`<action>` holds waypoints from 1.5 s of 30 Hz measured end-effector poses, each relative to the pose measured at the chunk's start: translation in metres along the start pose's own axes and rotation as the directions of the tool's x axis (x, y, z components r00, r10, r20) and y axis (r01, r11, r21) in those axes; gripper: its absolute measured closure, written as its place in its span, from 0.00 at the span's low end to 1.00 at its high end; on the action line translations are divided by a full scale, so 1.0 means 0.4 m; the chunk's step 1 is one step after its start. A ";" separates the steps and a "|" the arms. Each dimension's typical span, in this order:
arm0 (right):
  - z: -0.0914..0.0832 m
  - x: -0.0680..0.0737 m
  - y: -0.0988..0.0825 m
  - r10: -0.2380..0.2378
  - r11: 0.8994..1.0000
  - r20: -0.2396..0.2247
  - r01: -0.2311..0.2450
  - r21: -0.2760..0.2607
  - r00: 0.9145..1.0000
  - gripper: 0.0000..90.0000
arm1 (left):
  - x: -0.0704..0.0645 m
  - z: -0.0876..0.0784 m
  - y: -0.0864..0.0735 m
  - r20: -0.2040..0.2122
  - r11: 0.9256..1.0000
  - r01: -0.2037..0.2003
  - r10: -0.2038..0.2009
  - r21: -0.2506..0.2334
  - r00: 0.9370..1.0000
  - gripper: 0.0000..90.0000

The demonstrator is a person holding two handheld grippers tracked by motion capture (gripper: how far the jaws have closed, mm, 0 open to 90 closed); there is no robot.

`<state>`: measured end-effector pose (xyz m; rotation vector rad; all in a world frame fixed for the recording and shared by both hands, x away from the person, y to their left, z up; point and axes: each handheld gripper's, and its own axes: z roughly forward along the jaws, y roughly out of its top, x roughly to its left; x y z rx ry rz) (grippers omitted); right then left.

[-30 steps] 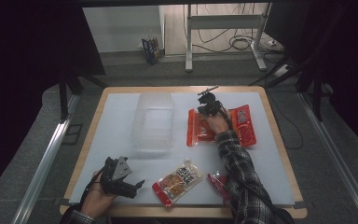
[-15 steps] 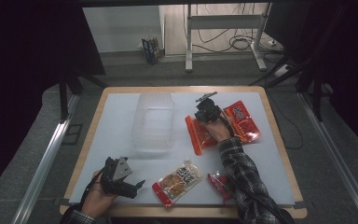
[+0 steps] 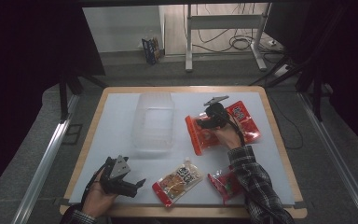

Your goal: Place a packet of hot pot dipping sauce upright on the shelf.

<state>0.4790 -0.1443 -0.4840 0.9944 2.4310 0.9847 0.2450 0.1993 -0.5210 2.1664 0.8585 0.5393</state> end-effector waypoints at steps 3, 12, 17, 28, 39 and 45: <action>-0.014 0.006 -0.004 -0.013 1.000 -0.009 0.013 0.002 1.000 0.30 | 0.005 -0.006 0.000 0.021 1.000 0.021 -0.021 -0.017 1.000 0.01; -0.047 0.013 -0.043 -0.018 1.000 -0.044 0.018 0.014 0.999 0.16 | 0.000 -0.002 -0.001 0.012 1.000 -0.009 0.009 -0.012 1.000 0.01; -0.068 0.005 -0.068 -0.020 1.000 -0.036 0.021 0.003 0.999 0.10 | -0.004 -0.001 -0.001 0.007 1.000 -0.022 0.022 -0.015 1.000 0.01; -0.153 -0.065 -0.131 0.025 0.999 0.021 -0.025 -0.021 0.999 0.04 | -0.002 -0.004 -0.001 0.045 0.999 0.005 -0.003 -0.045 0.999 0.01; -0.198 -0.145 -0.159 0.093 0.995 0.115 -0.089 -0.035 0.989 0.04 | -0.007 0.002 -0.002 0.029 0.999 -0.025 0.026 -0.024 0.999 0.01; -0.218 -0.201 -0.194 0.165 0.986 0.161 -0.163 -0.027 0.973 0.03 | -0.008 0.000 -0.002 0.025 0.999 -0.029 0.030 -0.031 0.999 0.00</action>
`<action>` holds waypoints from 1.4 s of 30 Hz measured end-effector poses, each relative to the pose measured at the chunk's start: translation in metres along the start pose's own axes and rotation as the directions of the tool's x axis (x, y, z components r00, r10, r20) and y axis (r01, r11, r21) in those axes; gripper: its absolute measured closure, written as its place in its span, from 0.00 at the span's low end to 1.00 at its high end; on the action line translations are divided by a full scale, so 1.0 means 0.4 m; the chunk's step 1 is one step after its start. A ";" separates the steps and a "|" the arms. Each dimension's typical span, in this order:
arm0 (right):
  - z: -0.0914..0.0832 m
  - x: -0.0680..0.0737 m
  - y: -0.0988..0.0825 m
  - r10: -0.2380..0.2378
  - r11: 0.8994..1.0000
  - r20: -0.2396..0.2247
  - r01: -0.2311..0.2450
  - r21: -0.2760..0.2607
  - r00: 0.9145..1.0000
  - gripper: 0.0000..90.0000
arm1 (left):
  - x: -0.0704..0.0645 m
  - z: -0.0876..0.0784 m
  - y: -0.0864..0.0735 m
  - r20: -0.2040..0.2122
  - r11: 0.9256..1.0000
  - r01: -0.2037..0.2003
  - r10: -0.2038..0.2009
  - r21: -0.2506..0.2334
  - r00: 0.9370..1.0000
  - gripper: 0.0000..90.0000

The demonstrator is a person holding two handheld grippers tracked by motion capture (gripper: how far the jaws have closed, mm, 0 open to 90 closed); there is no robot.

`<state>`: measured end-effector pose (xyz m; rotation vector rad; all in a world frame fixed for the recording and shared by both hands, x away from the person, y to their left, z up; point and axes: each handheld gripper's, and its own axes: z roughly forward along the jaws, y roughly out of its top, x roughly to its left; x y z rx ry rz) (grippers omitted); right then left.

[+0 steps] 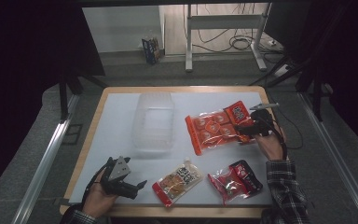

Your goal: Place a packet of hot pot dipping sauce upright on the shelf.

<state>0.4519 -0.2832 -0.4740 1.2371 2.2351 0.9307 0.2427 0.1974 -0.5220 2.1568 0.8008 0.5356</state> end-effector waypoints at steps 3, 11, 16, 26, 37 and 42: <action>0.006 -0.016 -0.011 0.012 1.000 0.000 -0.012 0.015 1.000 0.03 | 0.002 -0.001 -0.001 -0.004 1.000 0.001 -0.001 -0.001 1.000 0.00; 0.031 -0.038 -0.034 0.056 0.995 0.005 -0.056 0.082 0.998 0.05 | 0.001 -0.001 -0.001 -0.004 1.000 -0.007 0.007 0.003 1.000 0.00; 0.039 -0.046 -0.042 0.100 0.990 -0.042 -0.096 0.101 0.994 0.14 | -0.001 0.000 -0.001 -0.004 1.000 -0.015 0.015 0.009 1.000 0.00; 0.057 -0.011 -0.023 0.091 0.992 -0.123 -0.078 0.103 0.988 0.45 | -0.005 0.004 -0.001 -0.009 0.999 -0.032 0.032 0.021 0.999 0.01; 0.099 -0.010 -0.003 0.077 0.992 -0.018 -0.075 0.102 0.997 0.78 | -0.011 0.009 0.000 -0.019 0.996 -0.069 0.070 0.047 0.997 0.01; 0.108 -0.006 -0.003 0.068 0.992 -0.011 -0.066 0.106 0.998 0.98 | -0.012 0.010 0.000 -0.021 0.996 -0.075 0.076 0.052 0.997 0.01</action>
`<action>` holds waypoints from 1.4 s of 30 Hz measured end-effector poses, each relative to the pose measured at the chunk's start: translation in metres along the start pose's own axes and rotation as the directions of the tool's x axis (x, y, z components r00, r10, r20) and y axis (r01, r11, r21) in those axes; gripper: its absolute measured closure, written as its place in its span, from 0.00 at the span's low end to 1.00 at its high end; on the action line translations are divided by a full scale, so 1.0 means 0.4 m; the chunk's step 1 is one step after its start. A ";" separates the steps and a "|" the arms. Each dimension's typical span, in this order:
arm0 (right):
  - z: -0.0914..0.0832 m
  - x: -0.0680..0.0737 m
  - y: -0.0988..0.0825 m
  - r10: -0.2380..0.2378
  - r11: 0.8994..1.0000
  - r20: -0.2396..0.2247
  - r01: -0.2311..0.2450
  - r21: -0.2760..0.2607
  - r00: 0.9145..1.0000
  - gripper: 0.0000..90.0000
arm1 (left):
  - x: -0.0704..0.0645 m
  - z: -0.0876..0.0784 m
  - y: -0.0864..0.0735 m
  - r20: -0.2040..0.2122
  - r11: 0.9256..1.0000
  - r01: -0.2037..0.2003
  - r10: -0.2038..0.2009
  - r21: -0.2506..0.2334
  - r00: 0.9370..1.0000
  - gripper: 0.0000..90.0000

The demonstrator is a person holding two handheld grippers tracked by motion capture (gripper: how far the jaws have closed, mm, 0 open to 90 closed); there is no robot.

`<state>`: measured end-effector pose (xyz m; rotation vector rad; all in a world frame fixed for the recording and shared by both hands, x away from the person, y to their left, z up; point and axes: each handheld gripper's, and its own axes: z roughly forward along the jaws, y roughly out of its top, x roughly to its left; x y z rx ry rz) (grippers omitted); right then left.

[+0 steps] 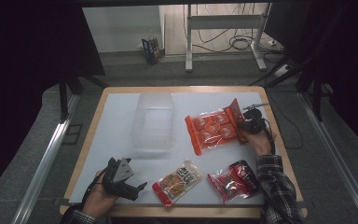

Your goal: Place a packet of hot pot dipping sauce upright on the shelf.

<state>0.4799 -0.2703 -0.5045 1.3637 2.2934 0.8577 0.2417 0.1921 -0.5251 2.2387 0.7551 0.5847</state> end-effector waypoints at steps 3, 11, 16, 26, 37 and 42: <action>-0.003 0.005 0.003 -0.005 1.000 0.010 0.005 0.002 1.000 0.98 | 0.000 0.000 0.000 -0.002 1.000 -0.002 0.002 0.001 1.000 0.01; -0.041 0.027 0.025 -0.039 0.999 0.026 0.039 -0.021 0.999 0.98 | -0.001 0.000 0.001 -0.007 1.000 -0.006 0.006 0.000 1.000 0.01; -0.071 0.034 0.043 -0.021 0.998 0.015 0.022 -0.057 1.000 0.98 | -0.001 0.000 0.000 -0.009 1.000 -0.006 0.006 -0.002 1.000 0.01; -0.156 0.071 0.108 -0.057 0.989 -0.033 0.052 -0.137 0.998 0.98 | -0.002 0.000 0.000 -0.008 1.000 -0.010 0.010 0.002 1.000 0.01; -0.221 0.120 0.174 -0.088 0.982 -0.105 0.069 -0.176 0.991 0.98 | 0.003 -0.005 0.000 -0.003 1.000 0.012 -0.012 -0.011 1.000 0.00; -0.251 0.175 0.222 -0.110 0.979 -0.152 0.081 -0.186 0.982 0.98 | -0.001 -0.003 0.001 0.000 1.000 0.004 -0.004 -0.008 1.000 0.00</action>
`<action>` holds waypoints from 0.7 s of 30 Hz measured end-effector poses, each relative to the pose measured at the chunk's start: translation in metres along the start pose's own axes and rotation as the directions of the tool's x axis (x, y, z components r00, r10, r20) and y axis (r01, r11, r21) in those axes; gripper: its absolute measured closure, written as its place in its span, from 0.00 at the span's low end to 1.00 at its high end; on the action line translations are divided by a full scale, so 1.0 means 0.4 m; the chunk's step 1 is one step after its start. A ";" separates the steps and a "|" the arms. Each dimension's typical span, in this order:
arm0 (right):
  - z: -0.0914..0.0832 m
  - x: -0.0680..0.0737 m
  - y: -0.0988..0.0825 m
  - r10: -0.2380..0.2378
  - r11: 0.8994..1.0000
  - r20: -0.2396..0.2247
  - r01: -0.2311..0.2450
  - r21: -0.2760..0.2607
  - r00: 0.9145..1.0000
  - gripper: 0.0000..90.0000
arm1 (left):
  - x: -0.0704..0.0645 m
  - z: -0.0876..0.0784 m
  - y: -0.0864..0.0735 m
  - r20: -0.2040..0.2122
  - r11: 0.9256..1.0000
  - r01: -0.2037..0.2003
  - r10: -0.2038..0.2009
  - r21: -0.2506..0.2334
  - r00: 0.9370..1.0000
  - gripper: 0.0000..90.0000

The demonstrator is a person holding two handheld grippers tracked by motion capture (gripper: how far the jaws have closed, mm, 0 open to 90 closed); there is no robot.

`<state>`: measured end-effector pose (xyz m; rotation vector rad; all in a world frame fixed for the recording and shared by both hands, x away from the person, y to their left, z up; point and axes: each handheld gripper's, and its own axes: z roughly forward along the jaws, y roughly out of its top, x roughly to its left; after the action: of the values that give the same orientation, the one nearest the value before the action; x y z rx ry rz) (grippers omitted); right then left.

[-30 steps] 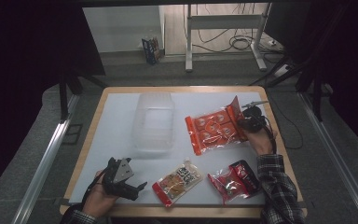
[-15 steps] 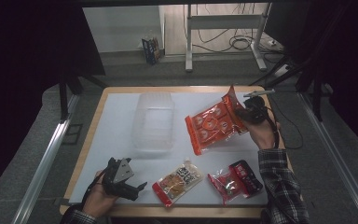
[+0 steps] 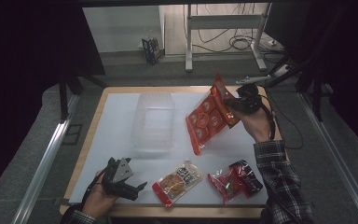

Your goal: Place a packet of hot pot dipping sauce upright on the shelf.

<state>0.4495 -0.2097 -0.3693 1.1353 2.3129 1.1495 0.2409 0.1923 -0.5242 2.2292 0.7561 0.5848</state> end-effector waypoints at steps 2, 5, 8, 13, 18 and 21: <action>0.001 0.020 0.018 -0.006 1.000 -0.015 0.006 -0.005 1.000 0.98 | 0.000 0.000 0.000 -0.001 1.000 0.000 0.000 -0.001 1.000 0.00; 0.004 0.052 0.047 -0.024 1.000 -0.037 0.024 -0.007 0.999 0.98 | 0.000 -0.001 0.000 -0.001 1.000 -0.003 0.003 0.003 1.000 0.00; 0.008 0.088 0.074 -0.051 0.999 -0.064 0.050 -0.010 0.997 0.98 | 0.000 -0.001 0.000 -0.001 1.000 -0.006 0.006 0.003 1.000 0.00; 0.010 0.140 0.112 -0.093 0.996 -0.098 0.092 -0.011 0.991 0.98 | 0.000 -0.001 0.000 -0.004 1.000 -0.006 0.006 0.000 1.000 0.00; 0.009 0.208 0.164 -0.175 0.985 -0.078 0.175 -0.007 0.982 0.99 | 0.000 -0.002 0.000 -0.006 1.000 -0.010 0.010 -0.004 1.000 0.00; 0.005 0.217 0.184 -0.176 0.984 -0.079 0.174 -0.029 0.981 0.99 | 0.001 -0.003 0.000 -0.005 1.000 -0.010 0.010 -0.005 1.000 0.00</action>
<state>0.4336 -0.1149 -0.3079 0.8715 2.3988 1.1716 0.2404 0.1931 -0.5234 2.2292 0.7457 0.5963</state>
